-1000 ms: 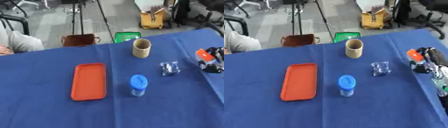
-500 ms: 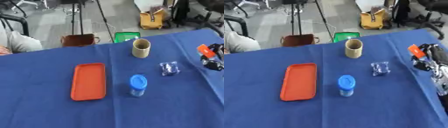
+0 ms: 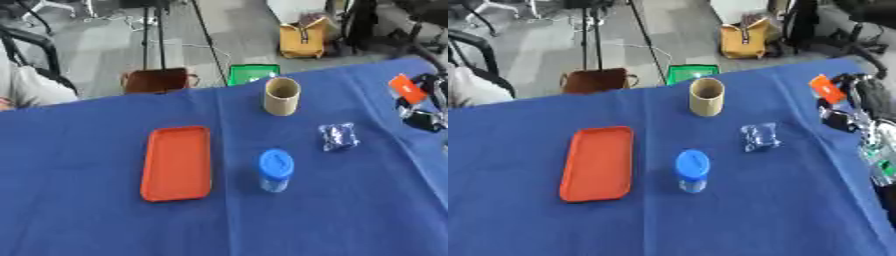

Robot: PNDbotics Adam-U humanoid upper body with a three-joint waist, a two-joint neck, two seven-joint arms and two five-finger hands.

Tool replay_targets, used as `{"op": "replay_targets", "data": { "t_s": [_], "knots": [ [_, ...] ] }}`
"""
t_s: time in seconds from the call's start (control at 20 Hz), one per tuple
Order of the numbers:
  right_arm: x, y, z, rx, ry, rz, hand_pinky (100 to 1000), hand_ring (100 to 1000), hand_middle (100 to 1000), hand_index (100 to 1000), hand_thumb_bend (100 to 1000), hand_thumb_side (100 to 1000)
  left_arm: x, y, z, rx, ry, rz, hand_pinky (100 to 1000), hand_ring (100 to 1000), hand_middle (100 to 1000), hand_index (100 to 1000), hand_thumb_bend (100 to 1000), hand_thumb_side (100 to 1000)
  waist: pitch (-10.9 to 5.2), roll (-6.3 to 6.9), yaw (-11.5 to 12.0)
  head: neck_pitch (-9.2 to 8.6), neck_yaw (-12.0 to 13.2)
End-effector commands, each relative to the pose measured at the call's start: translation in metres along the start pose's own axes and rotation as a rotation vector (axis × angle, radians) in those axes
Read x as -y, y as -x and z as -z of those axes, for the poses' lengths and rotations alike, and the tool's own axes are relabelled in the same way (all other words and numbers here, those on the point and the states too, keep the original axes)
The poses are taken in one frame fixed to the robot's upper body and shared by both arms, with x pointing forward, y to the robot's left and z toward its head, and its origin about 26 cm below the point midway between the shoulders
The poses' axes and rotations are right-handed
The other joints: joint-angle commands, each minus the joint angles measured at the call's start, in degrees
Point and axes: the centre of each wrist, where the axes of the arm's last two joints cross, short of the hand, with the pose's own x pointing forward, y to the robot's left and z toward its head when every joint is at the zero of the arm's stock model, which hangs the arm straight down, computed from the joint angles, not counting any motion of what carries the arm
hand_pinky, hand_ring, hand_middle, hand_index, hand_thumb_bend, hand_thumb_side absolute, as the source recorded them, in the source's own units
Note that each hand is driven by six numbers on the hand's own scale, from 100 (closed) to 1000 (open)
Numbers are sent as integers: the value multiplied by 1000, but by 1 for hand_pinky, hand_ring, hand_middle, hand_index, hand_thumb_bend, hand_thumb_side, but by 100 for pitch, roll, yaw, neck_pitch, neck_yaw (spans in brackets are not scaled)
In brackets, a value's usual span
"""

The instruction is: Pick up objects on the table and place them in the box.

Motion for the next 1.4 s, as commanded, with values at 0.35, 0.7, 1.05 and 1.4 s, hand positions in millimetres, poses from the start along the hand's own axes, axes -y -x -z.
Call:
{"op": "replay_targets", "data": {
  "t_s": [0.35,0.7,1.05,1.4],
  "knots": [
    [33,-115,28,489,-22,75,677,630,404,719,168,100,-1,-9,5,37,21,11,430,644,668,842,465,902,-117,-50,33,-9,-101],
    [23,-169,46,642,-88,102,678,628,405,721,166,100,-1,-9,5,34,30,8,430,644,668,842,466,900,-162,-62,99,17,-162],
    [-18,-217,64,757,-213,51,685,631,413,737,164,100,3,-12,9,53,49,-4,431,646,669,842,471,894,-148,-132,303,29,-298],
    [-60,-233,64,759,-296,30,689,639,418,739,165,100,8,-20,15,93,59,-24,433,646,668,841,477,878,-97,-165,524,18,-399]
  ]
}}
